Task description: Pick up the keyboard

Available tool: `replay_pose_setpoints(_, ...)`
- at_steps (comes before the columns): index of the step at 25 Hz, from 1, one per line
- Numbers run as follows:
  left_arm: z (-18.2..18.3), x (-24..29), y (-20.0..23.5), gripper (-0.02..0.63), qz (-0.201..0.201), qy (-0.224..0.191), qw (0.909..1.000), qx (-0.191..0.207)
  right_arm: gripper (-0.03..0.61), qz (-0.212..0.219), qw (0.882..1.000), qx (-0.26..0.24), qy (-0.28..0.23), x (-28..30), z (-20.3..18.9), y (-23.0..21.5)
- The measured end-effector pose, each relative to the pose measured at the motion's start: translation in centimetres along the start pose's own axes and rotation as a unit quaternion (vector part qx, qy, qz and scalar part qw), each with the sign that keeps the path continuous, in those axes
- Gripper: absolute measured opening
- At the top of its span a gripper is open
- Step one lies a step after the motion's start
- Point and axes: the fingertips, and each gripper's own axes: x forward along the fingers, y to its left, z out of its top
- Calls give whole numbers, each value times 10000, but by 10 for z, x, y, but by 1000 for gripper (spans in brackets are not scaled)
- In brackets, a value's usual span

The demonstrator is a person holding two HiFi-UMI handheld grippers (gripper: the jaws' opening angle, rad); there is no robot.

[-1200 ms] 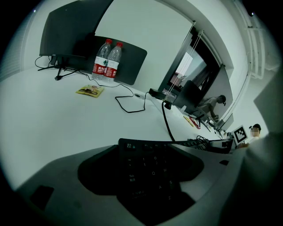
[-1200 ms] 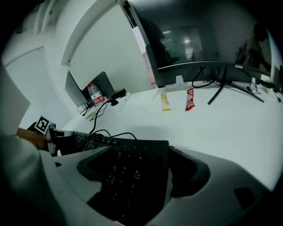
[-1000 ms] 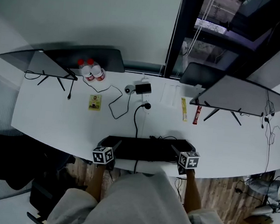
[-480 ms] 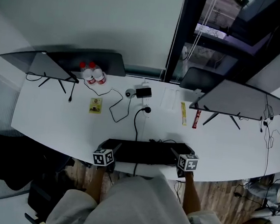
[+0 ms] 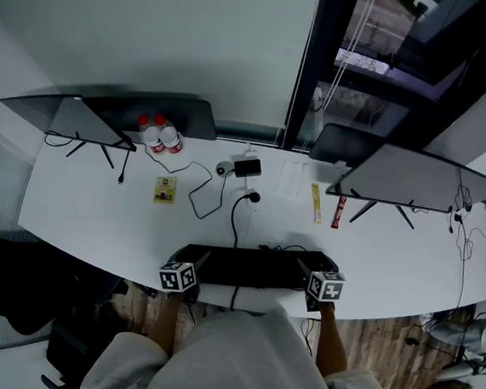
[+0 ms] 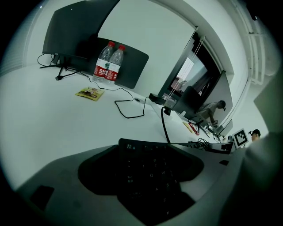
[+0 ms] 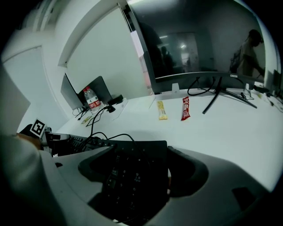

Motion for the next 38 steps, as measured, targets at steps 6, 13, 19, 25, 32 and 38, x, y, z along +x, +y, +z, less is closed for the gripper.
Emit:
replay_pose_setpoints(6,20,0,-6,316,-58,-175,9997,171,377,-52,9997,32,-246,-7,12,2)
replay_pose_setpoints(13,53,-5,-17,316,-174,-487,9981,327,377,-151,9977,-115,-652,-22,44,6)
replay_pose_setpoints(19,85,-15,-31,316,-302,-847,9948,473,377,-208,9929,-345,-1123,-41,78,12)
replay_pose_setpoints(25,122,-29,-51,316,-449,-1229,9887,737,378,-253,9863,-441,-1567,-65,109,17)
replay_pose_setpoints(32,162,-48,-73,316,-651,-1668,9789,981,376,-319,9751,-615,-2108,-97,147,27)
replay_pose_setpoints(38,188,-61,-92,316,-809,-1965,9697,1206,367,-360,9658,-675,-2476,-120,165,31)
